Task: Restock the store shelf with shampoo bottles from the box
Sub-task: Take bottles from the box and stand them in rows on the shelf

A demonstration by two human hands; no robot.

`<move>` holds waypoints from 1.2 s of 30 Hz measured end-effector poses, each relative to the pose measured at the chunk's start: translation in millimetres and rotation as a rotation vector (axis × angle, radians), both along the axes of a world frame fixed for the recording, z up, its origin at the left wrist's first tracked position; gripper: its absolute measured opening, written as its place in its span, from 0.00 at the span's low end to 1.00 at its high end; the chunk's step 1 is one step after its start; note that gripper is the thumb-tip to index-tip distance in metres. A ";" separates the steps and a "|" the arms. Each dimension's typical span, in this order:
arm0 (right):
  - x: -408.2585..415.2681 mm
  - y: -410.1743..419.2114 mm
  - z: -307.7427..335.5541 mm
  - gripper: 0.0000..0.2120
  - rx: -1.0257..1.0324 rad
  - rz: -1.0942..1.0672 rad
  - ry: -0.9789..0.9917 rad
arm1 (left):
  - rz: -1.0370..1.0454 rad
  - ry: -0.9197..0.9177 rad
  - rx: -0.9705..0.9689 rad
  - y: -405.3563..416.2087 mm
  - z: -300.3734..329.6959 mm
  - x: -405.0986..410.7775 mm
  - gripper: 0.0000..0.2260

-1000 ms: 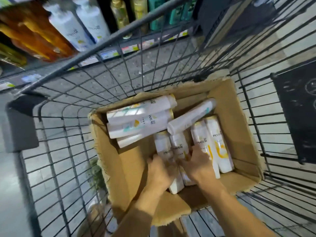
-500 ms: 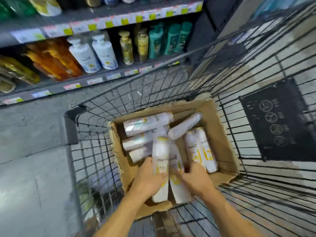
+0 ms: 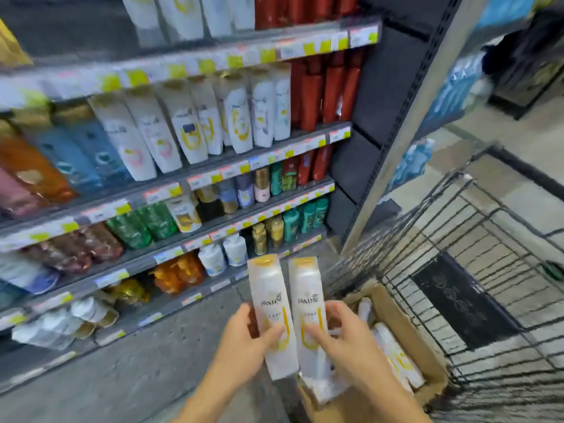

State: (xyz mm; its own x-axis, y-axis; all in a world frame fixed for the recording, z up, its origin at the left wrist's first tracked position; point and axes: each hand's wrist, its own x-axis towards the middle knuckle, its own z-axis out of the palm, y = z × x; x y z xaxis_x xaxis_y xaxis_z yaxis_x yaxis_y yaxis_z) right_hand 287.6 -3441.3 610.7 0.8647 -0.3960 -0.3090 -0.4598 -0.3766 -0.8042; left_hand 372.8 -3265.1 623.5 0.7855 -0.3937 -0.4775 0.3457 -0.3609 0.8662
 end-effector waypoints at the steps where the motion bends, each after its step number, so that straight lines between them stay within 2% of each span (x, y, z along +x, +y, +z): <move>1: 16.4 13.7 17.8 0.12 -0.006 -0.004 -0.055 | -0.004 -0.059 -0.026 11.3 19.5 15.2 0.12; 5: 72.8 64.3 81.0 0.12 -0.023 -0.010 -0.232 | -0.015 -0.237 -0.027 60.9 82.1 69.1 0.15; 10: 127.1 119.7 135.9 0.12 -0.038 0.073 -0.322 | 0.053 -0.332 -0.023 120.0 142.3 108.9 0.16; 14: 166.9 156.1 168.6 0.11 -0.032 0.133 -0.385 | 0.140 -0.396 -0.033 162.2 173.2 133.5 0.18; 17: 196.1 178.1 190.6 0.11 -0.004 0.181 -0.451 | 0.179 -0.421 -0.047 187.2 193.7 154.0 0.14; 21: 240.1 199.4 215.3 0.11 0.031 0.226 -0.504 | 0.213 -0.485 -0.041 207.9 215.3 191.1 0.14; 27: 325.6 203.6 241.5 0.13 0.091 0.199 -0.638 | 0.234 -0.560 -0.010 213.0 242.5 250.5 0.21; 32: 426.7 168.2 262.3 0.15 0.149 0.063 -0.750 | 0.209 -0.564 -0.045 186.1 268.0 318.1 0.15; 36: 500.4 137.5 274.5 0.16 0.126 0.036 -0.757 | 0.169 -0.574 -0.121 158.4 288.8 373.2 0.18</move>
